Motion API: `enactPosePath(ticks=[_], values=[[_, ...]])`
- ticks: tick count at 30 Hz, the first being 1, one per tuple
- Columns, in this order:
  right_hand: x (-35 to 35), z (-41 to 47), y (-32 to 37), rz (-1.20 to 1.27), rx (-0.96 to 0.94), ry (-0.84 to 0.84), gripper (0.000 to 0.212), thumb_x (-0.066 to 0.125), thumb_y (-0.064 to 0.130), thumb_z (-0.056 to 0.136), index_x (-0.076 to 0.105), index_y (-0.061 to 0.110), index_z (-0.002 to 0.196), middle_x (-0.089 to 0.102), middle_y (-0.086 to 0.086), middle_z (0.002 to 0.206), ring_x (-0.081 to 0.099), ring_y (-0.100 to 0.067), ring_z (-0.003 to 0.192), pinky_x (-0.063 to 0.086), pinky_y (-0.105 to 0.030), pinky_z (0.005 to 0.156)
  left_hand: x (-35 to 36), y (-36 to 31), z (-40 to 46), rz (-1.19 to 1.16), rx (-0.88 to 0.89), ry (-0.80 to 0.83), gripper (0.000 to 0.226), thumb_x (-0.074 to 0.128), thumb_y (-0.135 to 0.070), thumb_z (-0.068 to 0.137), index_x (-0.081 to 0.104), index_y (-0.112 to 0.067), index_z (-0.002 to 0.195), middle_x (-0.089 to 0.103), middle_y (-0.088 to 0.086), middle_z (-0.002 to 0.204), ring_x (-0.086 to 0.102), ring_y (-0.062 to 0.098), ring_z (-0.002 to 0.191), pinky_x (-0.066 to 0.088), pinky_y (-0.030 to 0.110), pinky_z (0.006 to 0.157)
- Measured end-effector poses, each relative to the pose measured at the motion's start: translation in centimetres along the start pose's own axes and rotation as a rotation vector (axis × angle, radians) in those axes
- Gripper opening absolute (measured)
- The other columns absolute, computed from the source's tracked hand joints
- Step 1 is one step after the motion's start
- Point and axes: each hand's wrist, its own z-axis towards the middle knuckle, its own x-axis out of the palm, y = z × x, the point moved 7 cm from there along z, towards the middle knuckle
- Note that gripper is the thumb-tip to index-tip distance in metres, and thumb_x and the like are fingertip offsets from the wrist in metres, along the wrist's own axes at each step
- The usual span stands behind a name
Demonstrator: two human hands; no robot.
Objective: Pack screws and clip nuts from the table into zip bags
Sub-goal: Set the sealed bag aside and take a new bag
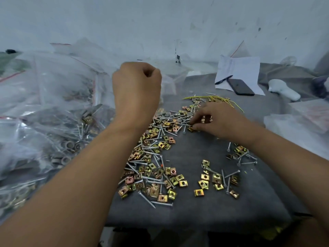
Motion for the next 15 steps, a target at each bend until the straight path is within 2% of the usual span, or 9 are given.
enactPosePath(ticks=[3,6,10,13,15], values=[[0.57,0.90,-0.29,-0.119,-0.009,0.082,0.017,0.077,0.035,0.091,0.077,0.036,0.108,0.062,0.008,0.107,0.055,-0.011,0.099,0.037,-0.028,0.079,-0.19,0.29,0.03,-0.023,-0.040,-0.011,0.029,0.062,-0.015,0.097,0.073,0.010,0.089,0.069,0.033,0.084,0.057,0.030,0.062,0.061,0.059,0.073],[0.95,1.29,-0.22,-0.199,-0.032,0.133,0.022,0.076,0.036,0.091,0.075,0.039,0.113,0.058,0.012,0.109,0.051,-0.009,0.101,0.039,-0.029,0.082,-0.39,0.45,0.05,-0.015,-0.054,-0.009,0.028,0.062,-0.015,0.096,0.074,0.009,0.087,0.068,0.034,0.085,0.054,0.021,0.067,0.061,0.056,0.073],[0.68,1.11,-0.56,-0.194,0.014,0.187,0.024,0.081,0.032,0.087,0.073,0.044,0.105,0.055,0.022,0.094,0.052,-0.008,0.096,0.040,-0.030,0.078,-0.37,0.64,-0.02,-0.023,-0.084,0.011,0.027,0.062,-0.017,0.096,0.076,0.004,0.085,0.069,0.032,0.088,0.053,0.019,0.069,0.060,0.055,0.070],[0.63,0.88,-0.64,-0.203,0.034,0.197,0.021,0.082,0.033,0.085,0.072,0.043,0.100,0.059,0.020,0.100,0.055,-0.010,0.098,0.043,-0.031,0.079,-0.31,0.50,-0.17,-0.020,-0.085,0.015,0.027,0.063,-0.018,0.095,0.076,0.003,0.086,0.070,0.031,0.089,0.058,0.025,0.066,0.059,0.055,0.068],[0.64,0.71,-0.78,-0.187,0.035,0.192,0.018,0.082,0.033,0.085,0.072,0.040,0.098,0.058,0.018,0.104,0.056,-0.011,0.099,0.042,-0.031,0.079,-0.12,0.40,-0.25,-0.016,-0.080,0.028,0.027,0.063,-0.017,0.096,0.076,0.004,0.087,0.070,0.030,0.088,0.063,0.035,0.067,0.060,0.054,0.068]])
